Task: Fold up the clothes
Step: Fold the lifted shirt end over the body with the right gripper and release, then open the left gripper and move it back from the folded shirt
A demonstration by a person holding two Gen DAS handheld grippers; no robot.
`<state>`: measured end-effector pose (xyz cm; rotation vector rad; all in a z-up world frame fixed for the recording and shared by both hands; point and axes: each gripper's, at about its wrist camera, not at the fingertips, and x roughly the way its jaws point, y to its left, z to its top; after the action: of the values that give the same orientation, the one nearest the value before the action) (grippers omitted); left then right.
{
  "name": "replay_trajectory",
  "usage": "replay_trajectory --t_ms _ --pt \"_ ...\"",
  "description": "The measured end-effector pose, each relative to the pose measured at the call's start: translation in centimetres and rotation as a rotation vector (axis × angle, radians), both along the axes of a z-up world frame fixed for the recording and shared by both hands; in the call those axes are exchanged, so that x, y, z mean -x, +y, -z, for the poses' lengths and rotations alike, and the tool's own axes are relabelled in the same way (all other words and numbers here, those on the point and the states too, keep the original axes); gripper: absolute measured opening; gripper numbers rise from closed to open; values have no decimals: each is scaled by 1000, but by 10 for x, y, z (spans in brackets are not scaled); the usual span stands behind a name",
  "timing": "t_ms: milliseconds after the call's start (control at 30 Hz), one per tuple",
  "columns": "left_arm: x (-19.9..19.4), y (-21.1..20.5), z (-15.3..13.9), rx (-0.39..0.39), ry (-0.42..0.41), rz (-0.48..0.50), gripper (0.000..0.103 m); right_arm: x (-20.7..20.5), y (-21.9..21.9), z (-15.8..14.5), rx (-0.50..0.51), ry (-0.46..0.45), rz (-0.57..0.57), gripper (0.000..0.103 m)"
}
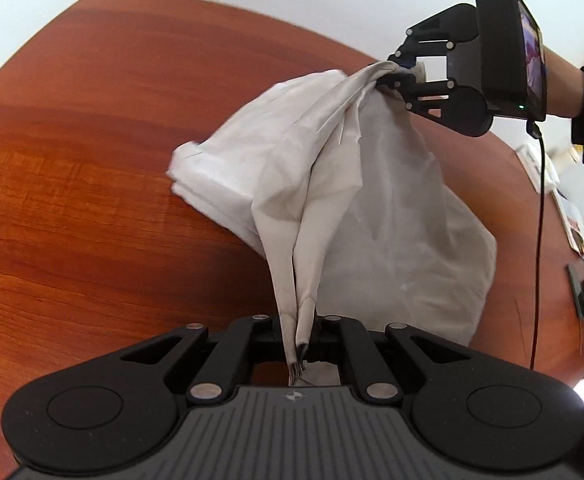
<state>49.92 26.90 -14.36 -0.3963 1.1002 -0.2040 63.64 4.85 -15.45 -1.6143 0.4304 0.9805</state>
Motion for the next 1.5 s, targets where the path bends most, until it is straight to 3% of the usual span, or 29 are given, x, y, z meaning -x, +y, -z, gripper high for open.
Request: replay_trajectory --t_ms 133,200,300,500,833,933,1000,1133,1267,1500 --pt "-5 8 5 22 29 -5 5 -3 6 17 8 -11 -5 19" --pt "-4 10 7 31 37 -7 5 -3 6 19 -16 -29 -5 34" --pt "-3 10 10 38 52 -8 5 -3 6 14 -85 -52 18 42" --pt "1 12 8 33 53 -13 5 3 -9 0 -226 -161 73 49" --pt "14 17 -10 -17 10 -25 6 24 -54 -22 -262 -139 204 53" --pt "23 20 -17 -76 -15 -40 6 27 -75 -34 -261 -121 229 55" --pt "22 17 -17 -112 -29 -52 13 34 -90 -39 -265 -108 238 55" --pt "38 6 -31 -188 -64 -83 36 36 -96 -55 -286 -82 241 56" --pt "53 -18 -40 -244 -103 -91 51 57 -124 -61 -309 -52 212 61" --pt "88 -92 -49 -316 -139 -31 56 91 -184 -60 -311 -20 134 62"
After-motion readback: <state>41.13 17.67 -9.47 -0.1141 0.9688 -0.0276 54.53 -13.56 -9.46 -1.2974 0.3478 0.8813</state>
